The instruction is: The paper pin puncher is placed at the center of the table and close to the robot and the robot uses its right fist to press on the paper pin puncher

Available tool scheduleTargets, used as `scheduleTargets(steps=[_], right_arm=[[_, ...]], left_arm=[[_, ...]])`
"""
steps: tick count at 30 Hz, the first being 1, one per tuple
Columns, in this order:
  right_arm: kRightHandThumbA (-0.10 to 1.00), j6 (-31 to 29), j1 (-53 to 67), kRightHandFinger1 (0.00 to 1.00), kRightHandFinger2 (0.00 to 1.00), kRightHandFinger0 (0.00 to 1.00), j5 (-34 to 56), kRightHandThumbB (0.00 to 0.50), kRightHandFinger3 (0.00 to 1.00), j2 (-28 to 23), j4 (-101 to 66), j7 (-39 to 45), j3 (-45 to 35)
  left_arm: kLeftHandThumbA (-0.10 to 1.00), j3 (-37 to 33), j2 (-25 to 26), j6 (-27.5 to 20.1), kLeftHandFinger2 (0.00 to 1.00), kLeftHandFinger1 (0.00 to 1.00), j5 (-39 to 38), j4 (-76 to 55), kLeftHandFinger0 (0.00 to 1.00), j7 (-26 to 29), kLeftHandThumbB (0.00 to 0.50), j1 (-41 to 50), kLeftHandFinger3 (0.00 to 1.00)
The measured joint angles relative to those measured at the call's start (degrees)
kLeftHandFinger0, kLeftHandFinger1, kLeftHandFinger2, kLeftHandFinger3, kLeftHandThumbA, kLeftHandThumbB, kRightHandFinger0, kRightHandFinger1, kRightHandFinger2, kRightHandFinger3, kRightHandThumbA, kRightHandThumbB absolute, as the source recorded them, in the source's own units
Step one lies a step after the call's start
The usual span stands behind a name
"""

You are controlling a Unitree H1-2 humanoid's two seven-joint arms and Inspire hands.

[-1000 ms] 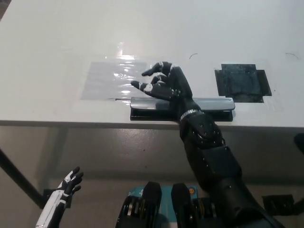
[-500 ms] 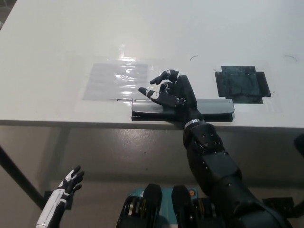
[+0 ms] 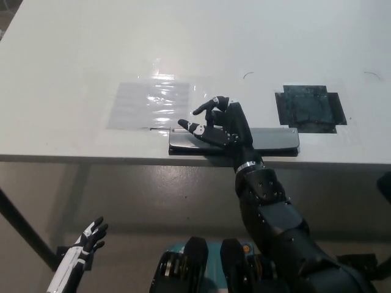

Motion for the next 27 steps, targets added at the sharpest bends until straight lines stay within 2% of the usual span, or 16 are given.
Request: scheduleTargets(steps=[2, 3, 5, 6, 7, 8, 9, 10, 12, 14, 17, 18, 22, 24, 26, 27], right_arm=[[1.0, 0.0, 0.0, 0.04, 0.26, 0.0, 0.0, 0.133, 0.05, 0.0, 0.1, 0.0, -0.2], [1.0, -0.1, 0.0, 0.06, 0.28, 0.02, 0.0, 0.167, 0.06, 0.0, 0.0, 0.0, -0.3], [1.0, -0.1, 0.1, 0.09, 0.29, 0.05, 0.1, 0.193, 0.07, 0.0, -0.9, 0.0, -0.8], [1.0, -0.1, 0.5, 0.11, 0.31, 0.02, 0.3, 0.206, 0.1, 0.0, -2.4, 0.0, -1.2], [1.0, -0.1, 1.0, 0.14, 0.35, 0.01, 0.3, 0.188, 0.17, 0.0, -4.0, 0.0, -1.4], [1.0, 0.0, 1.8, 0.13, 0.34, 0.0, 0.4, 0.182, 0.18, 0.0, -6.0, 0.0, -1.5], [1.0, 0.1, 2.7, 0.1, 0.31, 0.0, 0.5, 0.177, 0.17, 0.1, -9.1, 0.1, -1.6], [1.0, 0.2, 4.0, 0.07, 0.27, 0.0, 0.5, 0.177, 0.11, 0.0, -12.7, 0.2, -1.6], [1.0, 1.2, 5.5, 0.0, 0.15, 0.0, 0.8, 0.187, 0.0, -0.1, -17.8, 0.3, -1.6], [1.0, 2.6, 7.1, 0.0, 0.01, 0.0, 1.0, 0.207, 0.0, -0.5, -22.2, 0.3, -1.6], [1.0, 4.7, 9.6, 0.0, 0.0, 0.0, 1.4, 0.187, 0.0, -1.2, -29.1, 0.3, -1.6], [1.0, 5.3, 10.1, 0.0, 0.0, 0.0, 1.5, 0.229, 0.0, -1.4, -30.8, 0.3, -1.6], [1.0, 7.8, 12.4, 0.0, 0.0, 0.0, 2.3, 0.224, 0.0, -2.8, -38.3, 0.3, -1.6], [1.0, 9.4, 13.5, 0.0, 0.0, 0.0, 2.8, 0.212, 0.0, -3.9, -42.8, 0.3, -1.6], [1.0, 10.4, 14.7, 0.0, 0.0, 0.0, 3.0, 0.16, 0.0, -4.9, -46.5, 0.3, -1.6], [1.0, 10.8, 15.4, 0.0, 0.0, 0.0, 3.1, 0.154, 0.0, -5.4, -48.4, 0.3, -1.6]], left_arm=[[1.0, 0.0, 0.0, 0.0, 1.0, 1.0, 0.0, 0.0, 1.0, 0.0, 0.214, 0.0, 1.0], [1.0, 0.0, 0.0, -0.1, 1.0, 1.0, 0.0, 0.0, 1.0, 0.0, 0.198, 0.0, 1.0], [1.0, 0.0, 0.0, -0.2, 1.0, 1.0, 0.0, 0.1, 1.0, 0.0, 0.199, 0.1, 1.0], [1.0, 0.0, 0.0, -0.2, 1.0, 1.0, 0.0, 0.1, 1.0, 0.0, 0.203, 0.1, 1.0], [1.0, 0.0, 0.0, -0.2, 1.0, 1.0, 0.0, 0.1, 1.0, 0.0, 0.199, 0.1, 1.0], [1.0, 0.0, 0.0, -0.2, 1.0, 1.0, 0.0, 0.1, 1.0, 0.0, 0.197, 0.2, 1.0], [1.0, 0.0, 0.0, -0.2, 1.0, 1.0, 0.0, 0.1, 1.0, 0.0, 0.195, 0.3, 1.0], [1.0, 0.0, 0.0, -0.2, 1.0, 1.0, 0.0, 0.2, 1.0, 0.0, 0.186, 0.4, 1.0], [1.0, 0.0, -0.1, -0.1, 1.0, 1.0, 0.0, 0.5, 1.0, 0.0, 0.2, 0.4, 1.0], [1.0, 0.0, -0.2, -0.1, 1.0, 1.0, 0.0, 0.8, 1.0, 0.0, 0.207, 0.4, 1.0], [1.0, 0.0, -0.3, 0.1, 1.0, 1.0, 0.0, 0.9, 1.0, 0.0, 0.205, 0.4, 1.0], [1.0, 0.0, -0.3, 0.1, 1.0, 1.0, 0.0, 0.9, 1.0, 0.0, 0.207, 0.4, 1.0], [1.0, 0.0, -0.3, 0.3, 1.0, 1.0, 0.0, 1.0, 1.0, 0.0, 0.213, 0.3, 1.0], [1.0, 0.0, -0.3, 0.4, 1.0, 1.0, 0.0, 1.0, 1.0, 0.0, 0.206, 0.4, 1.0], [1.0, 0.0, -0.3, 0.4, 1.0, 1.0, 0.0, 1.0, 1.0, 0.0, 0.198, 0.4, 1.0], [1.0, 0.0, -0.3, 0.4, 1.0, 1.0, 0.0, 1.0, 1.0, 0.0, 0.198, 0.4, 1.0]])
